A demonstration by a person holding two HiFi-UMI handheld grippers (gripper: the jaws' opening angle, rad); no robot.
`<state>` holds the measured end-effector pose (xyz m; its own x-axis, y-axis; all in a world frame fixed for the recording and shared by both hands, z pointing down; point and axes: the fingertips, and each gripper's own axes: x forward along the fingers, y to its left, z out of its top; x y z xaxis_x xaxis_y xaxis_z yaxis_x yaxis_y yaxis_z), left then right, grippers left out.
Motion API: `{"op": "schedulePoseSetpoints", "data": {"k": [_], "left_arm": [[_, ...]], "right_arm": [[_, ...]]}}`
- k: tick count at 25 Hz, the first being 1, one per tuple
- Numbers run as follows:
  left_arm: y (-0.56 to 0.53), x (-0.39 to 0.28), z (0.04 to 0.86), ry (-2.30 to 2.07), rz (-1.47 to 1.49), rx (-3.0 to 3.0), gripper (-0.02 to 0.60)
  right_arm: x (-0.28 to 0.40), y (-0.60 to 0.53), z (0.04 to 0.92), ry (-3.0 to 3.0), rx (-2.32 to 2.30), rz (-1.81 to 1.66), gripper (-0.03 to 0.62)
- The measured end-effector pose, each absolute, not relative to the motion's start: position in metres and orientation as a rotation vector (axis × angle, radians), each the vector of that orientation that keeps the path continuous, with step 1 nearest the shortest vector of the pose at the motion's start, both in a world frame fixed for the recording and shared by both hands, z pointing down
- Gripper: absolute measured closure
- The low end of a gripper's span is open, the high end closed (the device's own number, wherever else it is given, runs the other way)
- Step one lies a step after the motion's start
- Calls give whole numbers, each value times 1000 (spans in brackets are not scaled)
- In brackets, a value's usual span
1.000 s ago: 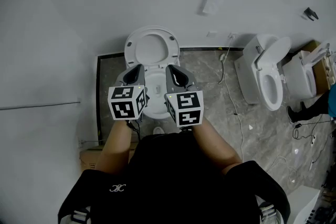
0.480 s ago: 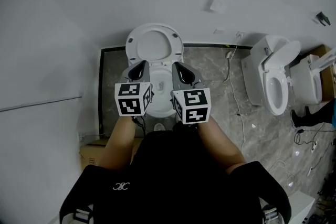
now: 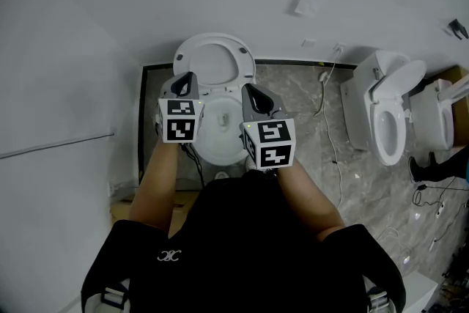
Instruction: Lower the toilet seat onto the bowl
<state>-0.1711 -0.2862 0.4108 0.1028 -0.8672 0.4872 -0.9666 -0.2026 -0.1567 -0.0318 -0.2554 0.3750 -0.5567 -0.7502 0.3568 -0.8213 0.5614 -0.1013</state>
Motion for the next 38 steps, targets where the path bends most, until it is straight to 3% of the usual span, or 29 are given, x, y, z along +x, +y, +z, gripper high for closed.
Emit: {"op": "schedulePoseSetpoints", "data": {"k": [11,22,38], "left_arm": [[-368,-172,456,-1810,1527,2355,574],[-444,-173,501,-1633,1957,2423,514],[-509,-199,574,-1458,2120,2277,494]], "right_arm": [[-13,-289,375,-2509,1338,374,585],[19,-304,393,-2435,1405,432,585],[62,-320,433,-2278,1453,526,585]]}}
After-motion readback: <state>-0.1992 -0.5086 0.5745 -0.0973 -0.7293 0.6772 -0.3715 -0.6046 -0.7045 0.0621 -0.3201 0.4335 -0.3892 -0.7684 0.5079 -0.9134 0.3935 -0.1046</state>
